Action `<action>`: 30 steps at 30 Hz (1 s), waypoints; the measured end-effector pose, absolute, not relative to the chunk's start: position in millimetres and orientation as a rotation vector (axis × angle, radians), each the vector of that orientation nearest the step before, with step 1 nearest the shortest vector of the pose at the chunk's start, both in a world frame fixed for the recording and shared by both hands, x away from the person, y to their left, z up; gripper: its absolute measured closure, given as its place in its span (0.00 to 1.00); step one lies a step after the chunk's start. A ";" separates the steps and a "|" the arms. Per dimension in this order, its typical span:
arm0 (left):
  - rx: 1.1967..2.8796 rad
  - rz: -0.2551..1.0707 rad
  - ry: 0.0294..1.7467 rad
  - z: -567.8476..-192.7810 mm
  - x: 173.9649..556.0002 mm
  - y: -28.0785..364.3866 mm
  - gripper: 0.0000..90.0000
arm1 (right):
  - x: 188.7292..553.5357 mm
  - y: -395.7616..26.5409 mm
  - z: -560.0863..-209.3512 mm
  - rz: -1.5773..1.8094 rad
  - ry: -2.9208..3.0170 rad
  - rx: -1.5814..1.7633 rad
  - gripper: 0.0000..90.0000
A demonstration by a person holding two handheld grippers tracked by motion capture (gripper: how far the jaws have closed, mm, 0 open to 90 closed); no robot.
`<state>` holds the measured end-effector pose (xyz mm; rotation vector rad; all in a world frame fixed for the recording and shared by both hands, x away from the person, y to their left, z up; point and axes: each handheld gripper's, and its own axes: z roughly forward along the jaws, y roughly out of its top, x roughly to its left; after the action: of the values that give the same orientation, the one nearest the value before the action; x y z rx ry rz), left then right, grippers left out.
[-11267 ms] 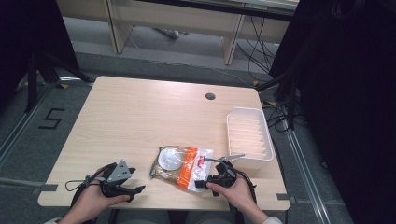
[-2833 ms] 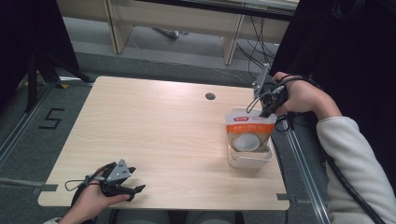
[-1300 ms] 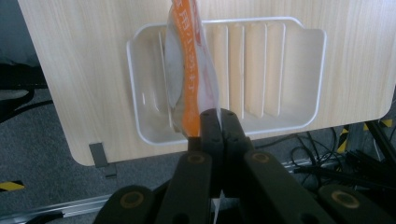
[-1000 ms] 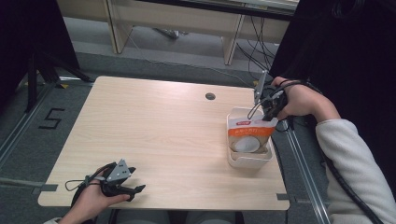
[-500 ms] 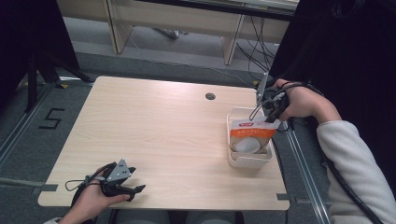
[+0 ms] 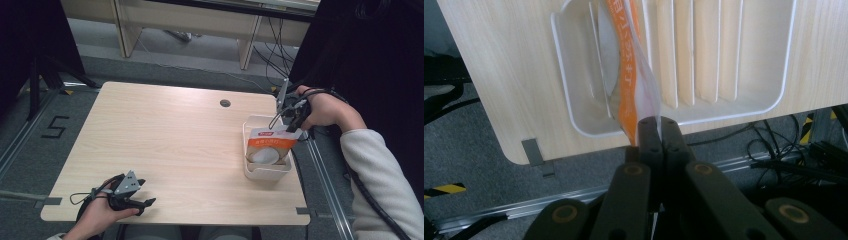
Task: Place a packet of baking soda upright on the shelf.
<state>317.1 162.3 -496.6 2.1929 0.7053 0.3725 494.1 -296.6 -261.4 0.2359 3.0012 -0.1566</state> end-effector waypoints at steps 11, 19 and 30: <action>2.200 0.376 0.698 -496.4 317.5 162.5 0.31 | 495.3 -297.9 -257.3 -0.120 2.953 0.317 0.74; 2.197 0.373 0.707 -496.5 316.9 162.1 0.31 | 489.1 -289.7 -252.2 0.020 2.912 0.339 0.62; 2.196 0.375 0.707 -496.4 316.8 162.1 0.31 | 474.3 -269.7 -248.3 0.294 2.838 0.315 0.62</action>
<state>316.8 162.1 -496.4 2.1957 0.7073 0.3751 474.3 -269.7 -248.3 0.3154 2.8380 0.2938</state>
